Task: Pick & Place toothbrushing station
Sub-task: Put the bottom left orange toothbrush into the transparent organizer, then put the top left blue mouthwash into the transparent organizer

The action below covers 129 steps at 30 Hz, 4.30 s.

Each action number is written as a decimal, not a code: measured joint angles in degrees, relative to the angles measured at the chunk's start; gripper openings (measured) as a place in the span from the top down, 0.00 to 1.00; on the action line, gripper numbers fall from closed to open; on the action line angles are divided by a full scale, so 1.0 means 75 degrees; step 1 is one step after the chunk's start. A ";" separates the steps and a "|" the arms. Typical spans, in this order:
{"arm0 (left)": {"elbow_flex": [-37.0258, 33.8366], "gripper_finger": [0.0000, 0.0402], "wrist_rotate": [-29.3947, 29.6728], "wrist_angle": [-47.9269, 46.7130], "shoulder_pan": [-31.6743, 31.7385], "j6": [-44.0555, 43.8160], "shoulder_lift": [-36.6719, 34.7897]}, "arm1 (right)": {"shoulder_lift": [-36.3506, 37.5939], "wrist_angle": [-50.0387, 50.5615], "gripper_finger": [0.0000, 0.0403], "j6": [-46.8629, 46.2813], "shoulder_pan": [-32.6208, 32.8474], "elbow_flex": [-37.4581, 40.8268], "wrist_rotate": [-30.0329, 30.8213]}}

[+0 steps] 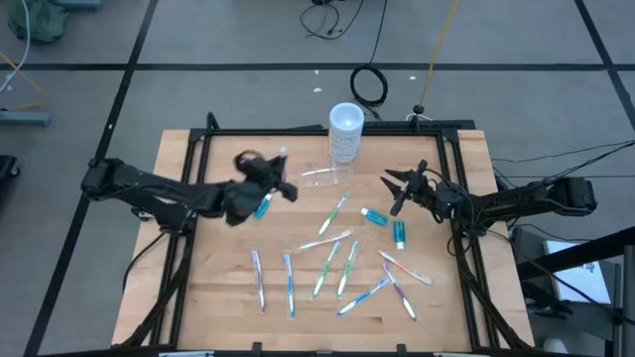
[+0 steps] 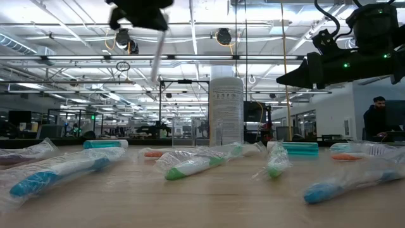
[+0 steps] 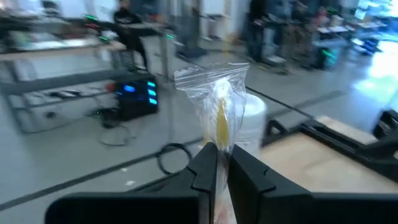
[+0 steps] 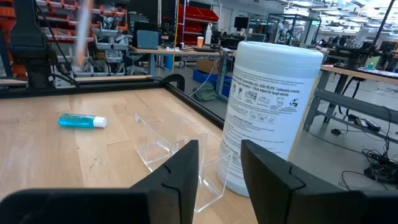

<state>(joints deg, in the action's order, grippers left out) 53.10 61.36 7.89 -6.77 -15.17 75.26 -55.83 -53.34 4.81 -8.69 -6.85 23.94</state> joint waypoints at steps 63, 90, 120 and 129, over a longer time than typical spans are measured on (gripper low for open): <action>0.0003 0.56 -0.4563 -0.3758 0.1819 -0.0059 0.0726 | -0.0003 0.0009 0.72 0.0247 -0.0002 0.0000 0.0000; 0.0001 0.56 -0.6509 -0.6303 0.2944 -0.1251 0.2977 | -0.0003 0.0012 0.72 0.0243 -0.0003 -0.0003 0.0000; -0.0017 0.78 -0.6484 -0.3917 0.2292 -0.1125 0.0985 | -0.0003 -0.0179 0.72 0.0249 -0.0003 -0.0003 0.0000; 0.0006 0.75 -0.5751 0.1557 0.1547 0.0777 0.0876 | -0.0003 -0.0254 0.72 0.0244 -0.0047 -0.0003 0.0000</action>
<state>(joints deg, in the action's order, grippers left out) 53.15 18.23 19.56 4.83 -9.35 81.83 -55.86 -55.24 6.64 -9.04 -6.87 23.94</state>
